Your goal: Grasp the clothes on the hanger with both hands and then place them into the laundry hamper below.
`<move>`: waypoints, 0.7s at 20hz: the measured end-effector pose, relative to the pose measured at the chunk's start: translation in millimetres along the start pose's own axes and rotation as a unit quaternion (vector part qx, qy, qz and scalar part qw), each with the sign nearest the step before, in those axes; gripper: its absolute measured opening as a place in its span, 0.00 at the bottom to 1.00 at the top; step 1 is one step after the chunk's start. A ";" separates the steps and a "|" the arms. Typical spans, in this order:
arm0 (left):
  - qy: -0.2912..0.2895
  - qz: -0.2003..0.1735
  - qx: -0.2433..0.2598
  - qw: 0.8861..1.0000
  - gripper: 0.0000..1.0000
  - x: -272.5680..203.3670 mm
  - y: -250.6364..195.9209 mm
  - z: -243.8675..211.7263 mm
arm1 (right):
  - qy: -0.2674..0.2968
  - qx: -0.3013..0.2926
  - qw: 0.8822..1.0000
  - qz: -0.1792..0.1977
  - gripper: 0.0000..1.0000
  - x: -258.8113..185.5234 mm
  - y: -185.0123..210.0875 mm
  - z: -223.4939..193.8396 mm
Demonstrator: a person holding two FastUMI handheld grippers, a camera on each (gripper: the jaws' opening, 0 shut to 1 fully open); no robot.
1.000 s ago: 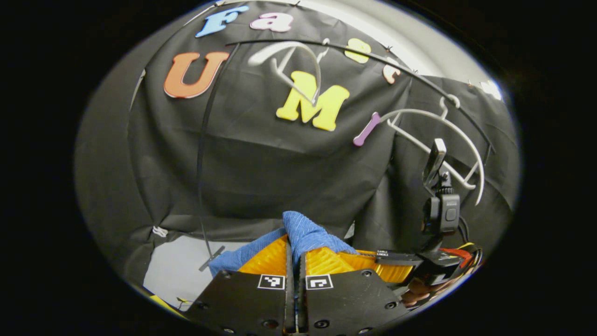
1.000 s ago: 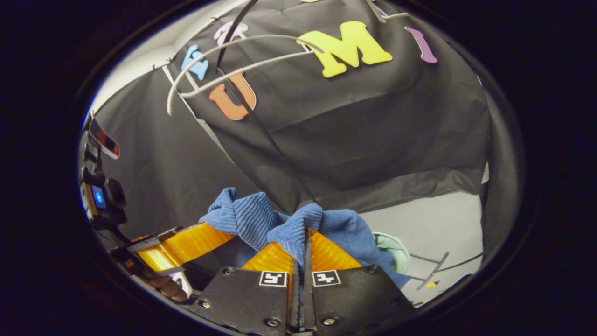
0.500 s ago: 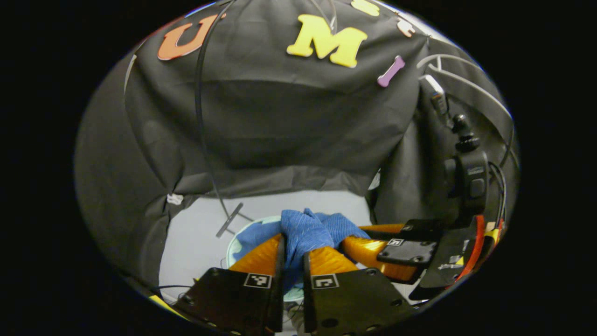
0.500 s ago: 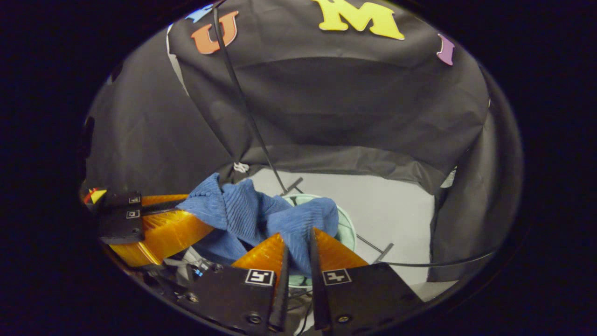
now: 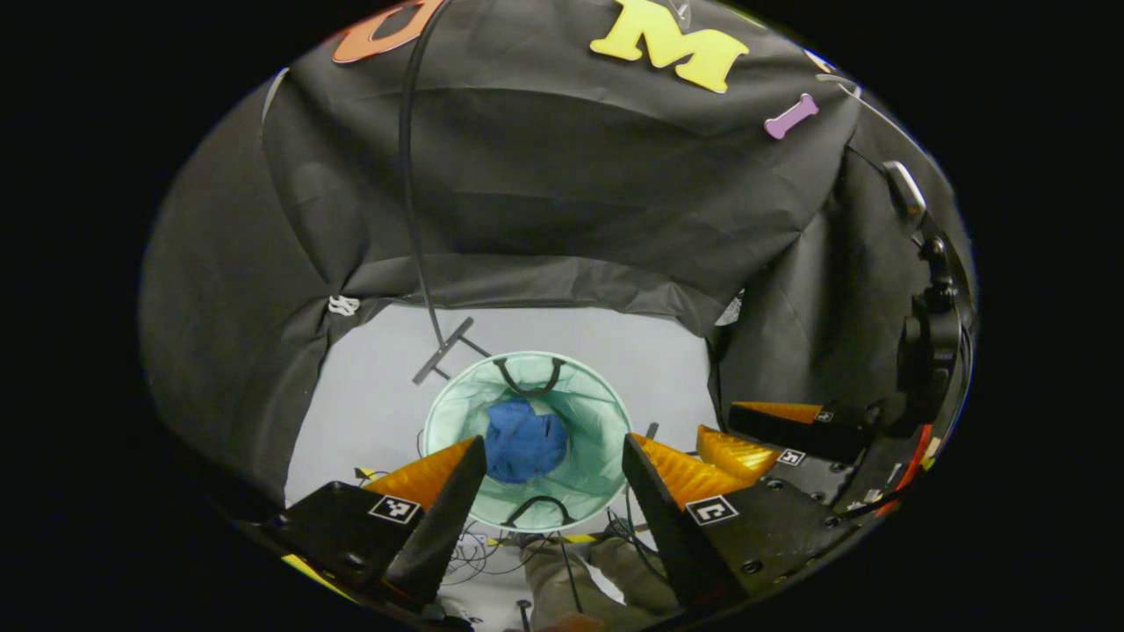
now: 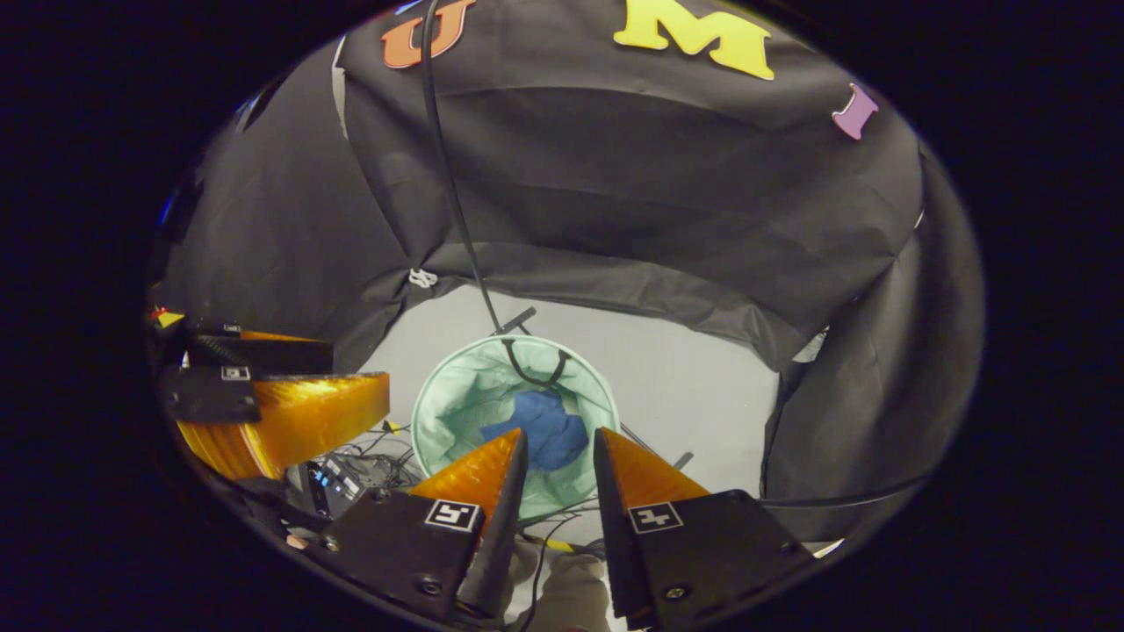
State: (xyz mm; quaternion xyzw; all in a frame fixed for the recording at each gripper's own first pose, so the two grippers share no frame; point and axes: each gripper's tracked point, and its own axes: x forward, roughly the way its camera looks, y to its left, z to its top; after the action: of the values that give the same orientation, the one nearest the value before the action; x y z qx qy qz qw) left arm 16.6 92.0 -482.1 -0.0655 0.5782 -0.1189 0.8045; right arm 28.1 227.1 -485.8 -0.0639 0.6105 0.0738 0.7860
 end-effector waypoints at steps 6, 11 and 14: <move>-0.008 0.024 0.016 1.000 1.00 -19.8 -16.5 -5.2 | -0.023 0.006 1.000 0.001 0.60 -1.7 -4.4 -4.0; -0.040 0.039 0.020 0.998 0.97 -40.8 -36.0 2.6 | -0.056 0.022 0.998 0.013 0.77 -2.0 -2.2 0.2; -0.060 0.045 0.017 0.997 0.97 -58.0 -48.2 7.6 | -0.081 0.033 0.996 0.011 0.75 -2.3 -7.5 5.7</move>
State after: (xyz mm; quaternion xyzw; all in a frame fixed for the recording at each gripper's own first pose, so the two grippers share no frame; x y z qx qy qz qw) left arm 0.6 60.8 -414.9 -0.0325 0.5295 -0.0882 0.8431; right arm 34.4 220.7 -482.1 -0.0247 0.5473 0.0670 0.8339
